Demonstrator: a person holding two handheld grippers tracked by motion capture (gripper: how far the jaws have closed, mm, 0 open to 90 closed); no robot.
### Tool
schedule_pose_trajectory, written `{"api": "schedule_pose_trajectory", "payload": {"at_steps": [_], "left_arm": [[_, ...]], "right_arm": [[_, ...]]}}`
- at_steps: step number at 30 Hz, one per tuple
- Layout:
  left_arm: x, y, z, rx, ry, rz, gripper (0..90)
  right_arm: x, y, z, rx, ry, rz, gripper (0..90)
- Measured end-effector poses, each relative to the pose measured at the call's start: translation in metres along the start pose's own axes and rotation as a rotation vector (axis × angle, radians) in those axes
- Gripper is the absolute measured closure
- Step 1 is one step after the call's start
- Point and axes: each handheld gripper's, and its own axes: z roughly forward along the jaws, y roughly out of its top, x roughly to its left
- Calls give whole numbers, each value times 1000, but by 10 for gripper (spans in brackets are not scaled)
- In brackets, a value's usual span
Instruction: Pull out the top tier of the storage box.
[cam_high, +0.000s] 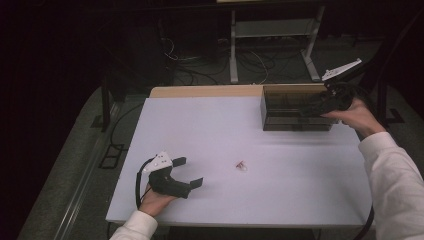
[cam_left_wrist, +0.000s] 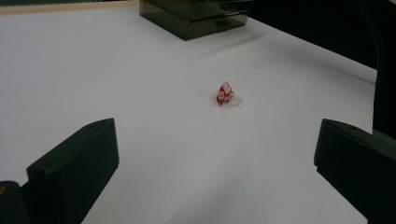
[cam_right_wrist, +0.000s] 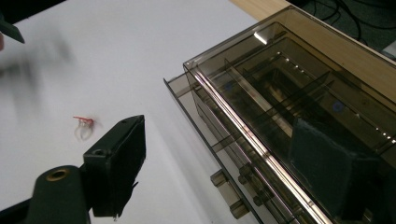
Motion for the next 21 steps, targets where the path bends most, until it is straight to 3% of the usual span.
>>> {"api": "schedule_pose_trajectory", "payload": {"at_steps": [6,21], "left_arm": [[0,0,0,1,0,1,0],[0,0,0,0,0,4,0]], "right_arm": [[-5,-2,5,39,20,28,262],[-6,-7,10,54,54,-13,494]]}}
